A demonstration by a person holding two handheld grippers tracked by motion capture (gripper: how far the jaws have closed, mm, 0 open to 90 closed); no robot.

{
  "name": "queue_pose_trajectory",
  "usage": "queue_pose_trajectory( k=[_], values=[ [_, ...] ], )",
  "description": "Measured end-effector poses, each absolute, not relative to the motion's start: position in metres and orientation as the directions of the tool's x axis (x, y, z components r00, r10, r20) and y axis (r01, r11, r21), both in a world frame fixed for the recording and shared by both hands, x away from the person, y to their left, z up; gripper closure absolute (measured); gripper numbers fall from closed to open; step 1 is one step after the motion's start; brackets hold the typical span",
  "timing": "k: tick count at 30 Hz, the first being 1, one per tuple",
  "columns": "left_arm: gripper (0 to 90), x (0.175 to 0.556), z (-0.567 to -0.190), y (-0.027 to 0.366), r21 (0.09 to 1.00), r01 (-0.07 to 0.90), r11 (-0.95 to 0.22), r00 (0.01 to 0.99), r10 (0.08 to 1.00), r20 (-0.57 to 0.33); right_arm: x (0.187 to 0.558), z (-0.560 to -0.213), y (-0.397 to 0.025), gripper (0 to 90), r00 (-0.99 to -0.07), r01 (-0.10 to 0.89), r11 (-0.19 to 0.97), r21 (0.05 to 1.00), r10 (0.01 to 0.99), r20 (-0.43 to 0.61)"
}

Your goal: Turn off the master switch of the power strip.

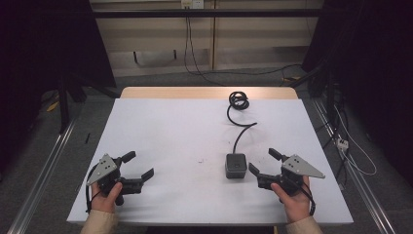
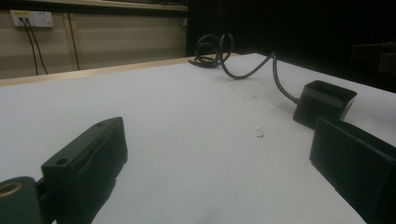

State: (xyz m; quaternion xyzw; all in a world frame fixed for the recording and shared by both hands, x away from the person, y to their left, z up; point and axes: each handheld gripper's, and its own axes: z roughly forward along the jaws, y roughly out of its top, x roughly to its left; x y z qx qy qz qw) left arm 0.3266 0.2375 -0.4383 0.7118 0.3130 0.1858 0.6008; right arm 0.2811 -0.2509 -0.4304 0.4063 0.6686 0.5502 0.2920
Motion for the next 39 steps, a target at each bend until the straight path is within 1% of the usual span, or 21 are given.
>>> queue_pose_trajectory(
  k=[17, 39],
  values=[
    [4.0, 0.326, -0.438, 0.236, 0.972, 0.218, -0.083, 0.737, 0.667, -0.108, 0.284, -0.430, -0.250, 18.3, -0.505, 0.243, 0.066, 0.968, 0.860, 0.068],
    [4.0, 0.327, -0.438, 0.237, 0.973, 0.215, -0.083, 0.738, 0.666, -0.107, 0.298, -0.431, -0.235, 25.9, -0.524, 0.278, 0.060, 0.959, 0.846, 0.099]
  ],
)
